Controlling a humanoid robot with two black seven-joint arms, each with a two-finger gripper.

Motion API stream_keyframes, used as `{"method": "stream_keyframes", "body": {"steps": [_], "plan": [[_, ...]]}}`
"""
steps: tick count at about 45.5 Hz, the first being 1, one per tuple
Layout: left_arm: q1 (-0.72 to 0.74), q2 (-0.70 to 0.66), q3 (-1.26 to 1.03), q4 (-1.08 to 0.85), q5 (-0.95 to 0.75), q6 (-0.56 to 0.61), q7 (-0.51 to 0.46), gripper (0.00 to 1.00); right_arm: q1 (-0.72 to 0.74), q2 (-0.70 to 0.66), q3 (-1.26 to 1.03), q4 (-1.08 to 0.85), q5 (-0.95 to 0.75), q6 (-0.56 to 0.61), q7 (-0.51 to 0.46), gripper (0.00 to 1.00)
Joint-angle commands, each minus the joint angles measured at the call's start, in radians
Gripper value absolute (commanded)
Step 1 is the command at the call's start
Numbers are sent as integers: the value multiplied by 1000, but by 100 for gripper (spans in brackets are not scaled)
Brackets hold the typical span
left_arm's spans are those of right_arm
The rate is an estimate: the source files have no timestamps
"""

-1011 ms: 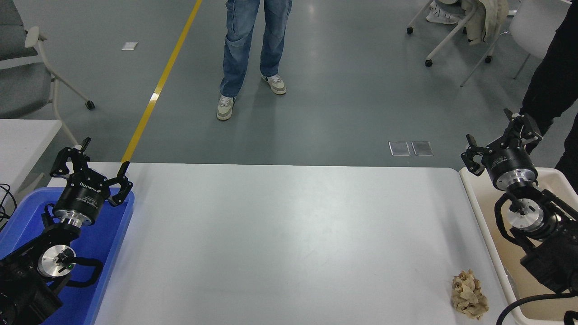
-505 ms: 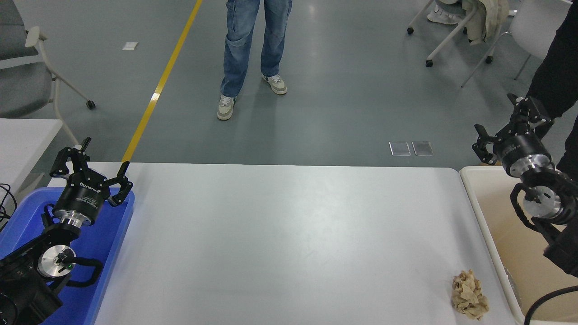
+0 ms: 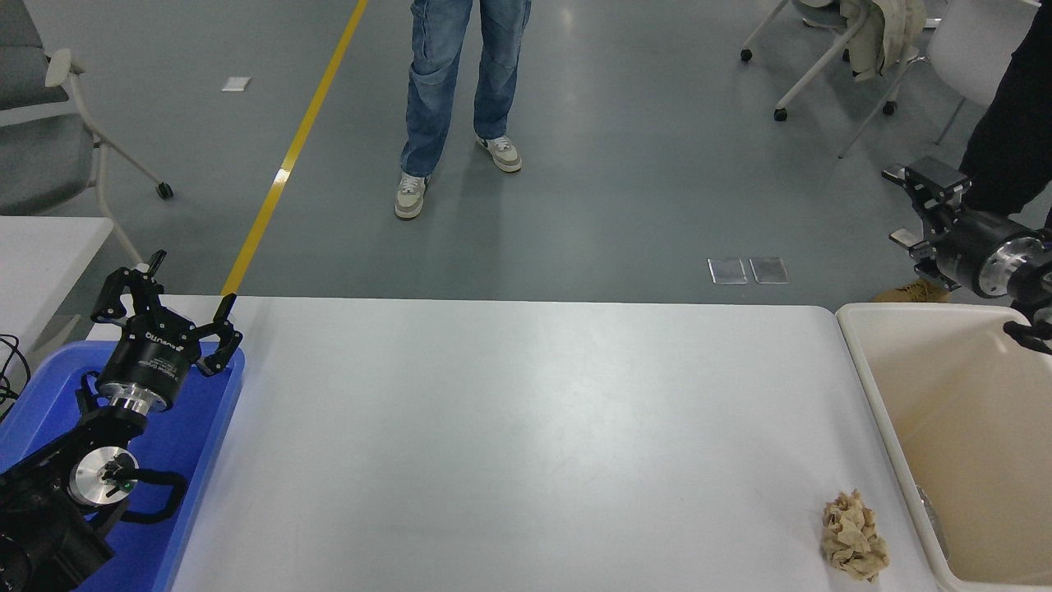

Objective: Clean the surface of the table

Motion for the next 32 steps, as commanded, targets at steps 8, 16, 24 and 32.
{"method": "stream_keyframes", "body": {"steps": [8,16,24,32], "plan": [[0,0,0,0,0,0,0,100,170,-8,-136,10,-445,174,8,99],[0,0,0,0,0,0,0,100,195,30,-198,11,-846,188,115,99],[0,0,0,0,0,1,0,100,237,113,-418,19,-909,188,164,99],[0,0,0,0,0,0,0,100,233,194,-617,40,-911,186,170,99]]}}
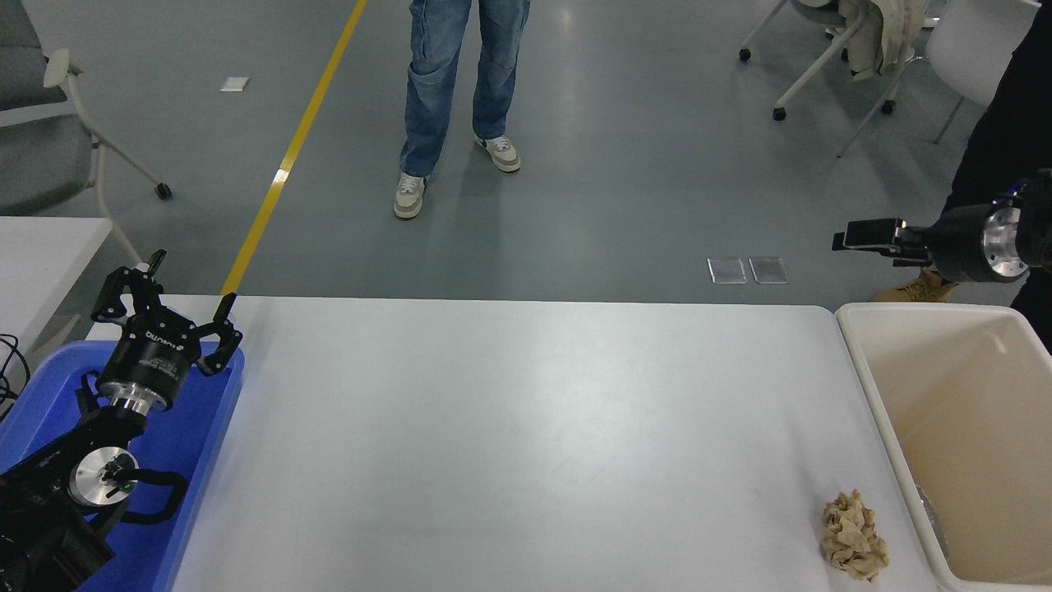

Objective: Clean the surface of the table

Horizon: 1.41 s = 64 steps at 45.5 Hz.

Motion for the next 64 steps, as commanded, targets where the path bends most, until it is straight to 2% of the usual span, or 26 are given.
{"method": "stream_keyframes", "body": {"steps": [1,15,30,38,55,64], "plan": [[0,0,0,0,0,0,0,100,17,97,-236,22,-98,8,34,99],[0,0,0,0,0,0,0,100,2,57,-265,205,-98,8,34,99],[0,0,0,0,0,0,0,100,6,-55,-467,357,-109,-6,33,99],[0,0,0,0,0,0,0,100,2,-67,-526,444,-109,-46,33,99],[0,0,0,0,0,0,0,100,32,-67,-487,565,-107,-54,31,99],[0,0,0,0,0,0,0,100,26,-67,-392,581,-84,-55,30,99]]}}
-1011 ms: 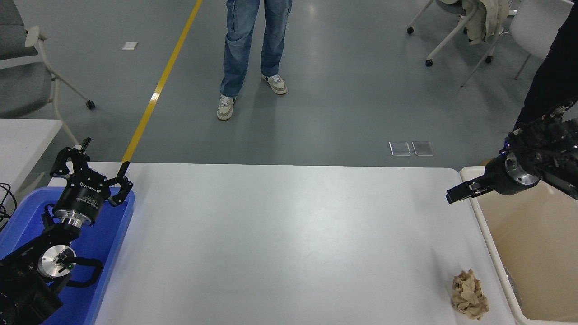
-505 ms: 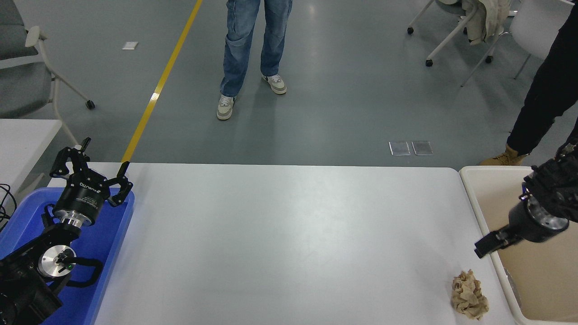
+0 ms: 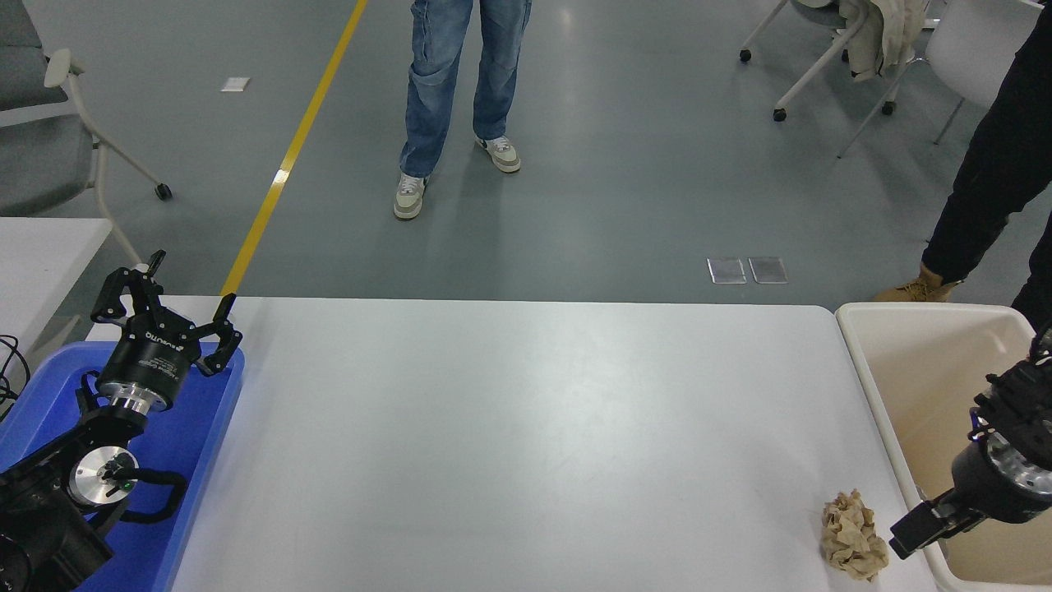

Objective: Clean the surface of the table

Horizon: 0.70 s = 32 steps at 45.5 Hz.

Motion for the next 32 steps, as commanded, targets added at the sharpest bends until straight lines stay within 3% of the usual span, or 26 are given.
{"method": "stream_keyframes", "body": {"steps": [1,32], "plan": [[0,0,0,0,0,1,0,100,-3,-1,89,36,21,-6,-2,99],[0,0,0,0,0,0,0,100,-251,73,148,-168,70,-129,-5,99]]}}
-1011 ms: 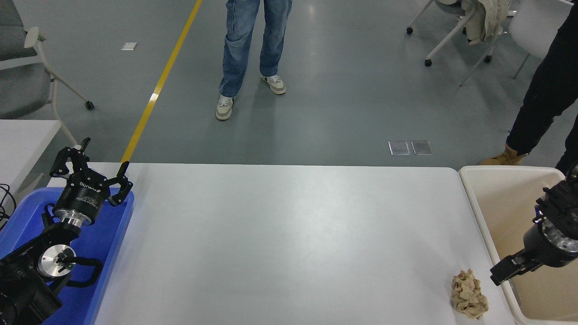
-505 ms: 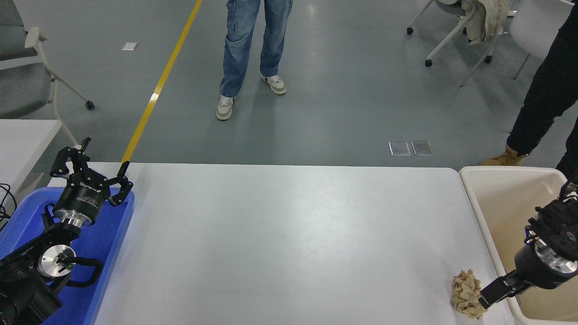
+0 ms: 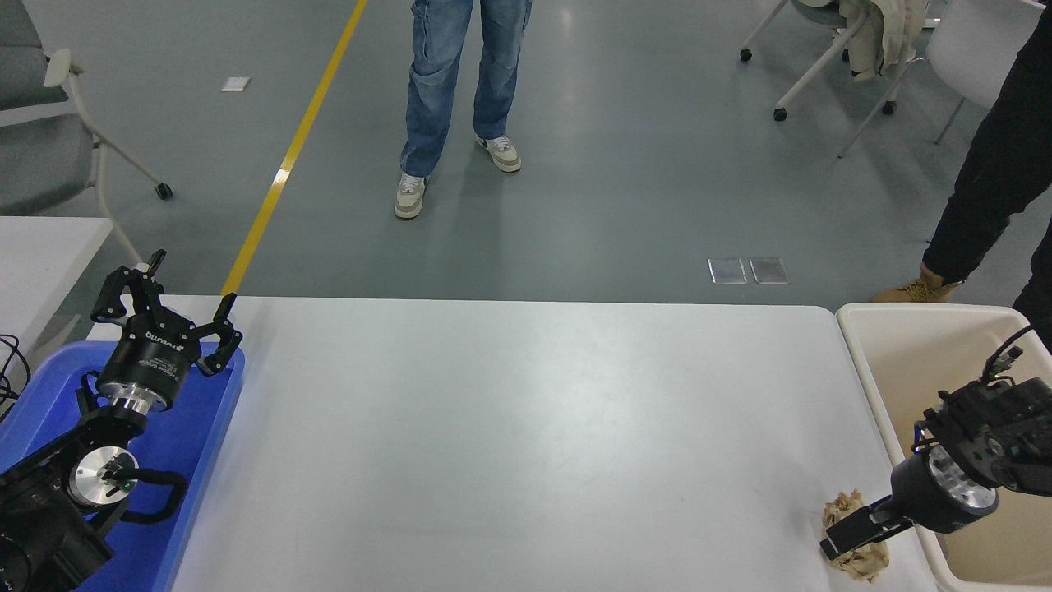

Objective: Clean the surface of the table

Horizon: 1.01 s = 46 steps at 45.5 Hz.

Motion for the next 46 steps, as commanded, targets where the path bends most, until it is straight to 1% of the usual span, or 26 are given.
{"method": "stream_keyframes", "body": {"steps": [1,18,24,26,30,31,33,37,40,46], "plan": [[0,0,0,0,0,0,0,100,-76,14,18,-67,8,-31,0,99],[0,0,0,2,0,0,0,100,-128,19,17,-104,7,-97,1,97],[0,0,0,0,0,0,0,100,-138,33,12,-110,4,-148,4,87],[0,0,0,2,0,0,0,100,-141,37,12,-111,2,-157,6,86],[0,0,0,0,0,1,0,100,-142,45,8,-114,-2,-166,7,80],[0,0,0,0,0,0,0,100,-142,46,8,-116,-2,-168,7,77],[0,0,0,0,0,0,0,100,-142,46,6,-121,-4,-174,7,64],[0,0,0,0,0,1,0,100,-139,48,-8,-130,-10,-179,16,26],[0,0,0,0,0,0,0,100,-136,48,-26,-133,-13,-182,39,1],[0,0,0,0,0,0,0,100,-132,48,-44,-153,-13,-183,49,0]]}}
